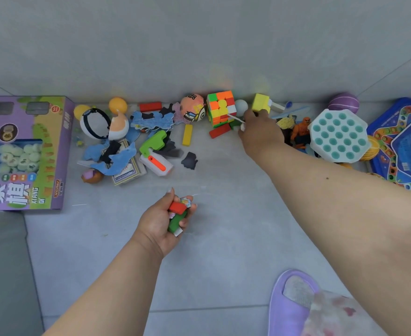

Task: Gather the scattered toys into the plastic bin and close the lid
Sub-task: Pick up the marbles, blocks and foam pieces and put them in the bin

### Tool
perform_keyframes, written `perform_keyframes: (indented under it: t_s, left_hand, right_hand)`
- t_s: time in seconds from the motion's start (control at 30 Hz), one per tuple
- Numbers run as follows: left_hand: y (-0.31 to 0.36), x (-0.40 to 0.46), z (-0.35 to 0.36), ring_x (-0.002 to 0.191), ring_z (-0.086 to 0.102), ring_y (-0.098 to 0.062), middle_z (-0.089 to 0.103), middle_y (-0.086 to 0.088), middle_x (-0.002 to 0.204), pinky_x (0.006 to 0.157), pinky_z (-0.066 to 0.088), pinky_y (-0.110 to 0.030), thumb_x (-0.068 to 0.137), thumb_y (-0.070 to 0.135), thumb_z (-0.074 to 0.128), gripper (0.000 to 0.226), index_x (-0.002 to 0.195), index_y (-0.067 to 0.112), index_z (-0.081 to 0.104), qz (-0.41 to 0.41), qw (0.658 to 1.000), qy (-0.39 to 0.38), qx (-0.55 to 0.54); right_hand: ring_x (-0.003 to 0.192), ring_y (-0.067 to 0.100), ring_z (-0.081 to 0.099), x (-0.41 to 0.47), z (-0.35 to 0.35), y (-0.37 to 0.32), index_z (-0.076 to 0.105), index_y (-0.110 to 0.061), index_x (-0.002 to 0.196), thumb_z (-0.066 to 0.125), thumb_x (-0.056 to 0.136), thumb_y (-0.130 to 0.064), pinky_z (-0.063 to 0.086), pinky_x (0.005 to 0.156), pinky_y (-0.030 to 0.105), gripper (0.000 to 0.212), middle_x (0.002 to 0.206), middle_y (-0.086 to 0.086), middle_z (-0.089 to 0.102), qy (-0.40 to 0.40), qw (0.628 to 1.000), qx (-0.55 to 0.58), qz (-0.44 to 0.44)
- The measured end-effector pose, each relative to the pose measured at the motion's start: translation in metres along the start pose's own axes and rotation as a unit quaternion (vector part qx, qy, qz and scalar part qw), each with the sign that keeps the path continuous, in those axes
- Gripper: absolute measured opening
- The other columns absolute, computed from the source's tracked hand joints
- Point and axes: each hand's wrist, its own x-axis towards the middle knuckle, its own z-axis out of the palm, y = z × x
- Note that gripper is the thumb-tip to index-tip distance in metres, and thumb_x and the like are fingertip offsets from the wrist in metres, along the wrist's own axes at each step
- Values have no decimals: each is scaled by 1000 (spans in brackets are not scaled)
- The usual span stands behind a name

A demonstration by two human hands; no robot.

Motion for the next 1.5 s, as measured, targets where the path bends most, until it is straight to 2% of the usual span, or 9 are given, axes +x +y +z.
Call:
perform_keyframes:
  t_s: [0.3,0.47,0.57,0.7,0.9,1.07,1.17,1.37,1.5]
  left_hand:
    - [2,-1,-5,57,68,-18,71,-9,83,36,33,-12,96,31,51,31,69,16,48,-5,1000,-1,-9]
    - [2,-3,-9,58,68,-18,70,-8,83,36,33,-12,96,31,52,31,69,16,48,-10,1000,1,-11]
    - [4,-5,-13,58,68,-18,70,-9,85,37,33,-12,96,31,52,31,69,16,48,-12,1000,4,-14]
    - [9,-8,-16,56,68,-19,70,-9,81,36,33,-12,97,30,51,31,70,15,48,-7,1000,18,-15]
    - [21,-17,-17,52,68,-18,68,-10,85,35,34,-13,98,29,50,29,72,15,47,8,999,49,-6]
    - [45,-36,-21,54,68,-16,68,-9,89,35,35,-13,99,32,48,29,76,14,47,36,998,60,-2]
    - [63,-54,-25,54,69,-16,68,-8,88,35,35,-12,99,33,47,26,85,12,50,61,996,63,2]
    - [105,-114,-42,56,68,-16,67,-9,90,36,37,-15,98,35,50,27,78,15,47,141,988,59,21]
    - [144,-177,-57,54,67,-16,65,-9,83,36,37,-14,98,35,49,30,76,15,46,202,978,46,-6]
  right_hand:
    - [105,35,47,-35,14,-13,44,-13,127,46,94,-17,34,64,36,33,120,14,46,3,991,-49,-124]
    - [108,36,47,-19,4,-38,42,-13,129,49,91,-7,46,75,40,39,126,14,47,10,982,-78,-171]
    - [109,35,50,-15,4,-47,36,-12,132,42,91,-1,41,70,37,43,124,16,47,-48,985,-96,-138]
    - [115,38,50,-14,1,-58,25,-11,143,39,92,0,45,83,40,54,130,20,45,-121,985,-82,-90]
    - [115,35,53,-21,-3,-61,43,-2,128,40,94,-6,44,83,38,34,126,17,52,-180,976,-90,-78]
    - [91,34,56,-48,-14,-75,45,0,117,42,97,-16,36,60,30,26,114,19,56,-209,972,78,-68]
    - [62,29,58,-72,-40,-107,44,-8,106,43,98,-22,41,40,22,17,87,12,54,-239,927,283,-55]
    - [31,9,46,-121,-114,-163,45,-19,82,46,97,-25,32,37,16,16,66,8,53,-217,871,427,-110]
    - [39,14,51,-157,-162,-206,46,-11,90,48,96,-26,33,38,18,17,75,16,53,-218,826,498,-149]
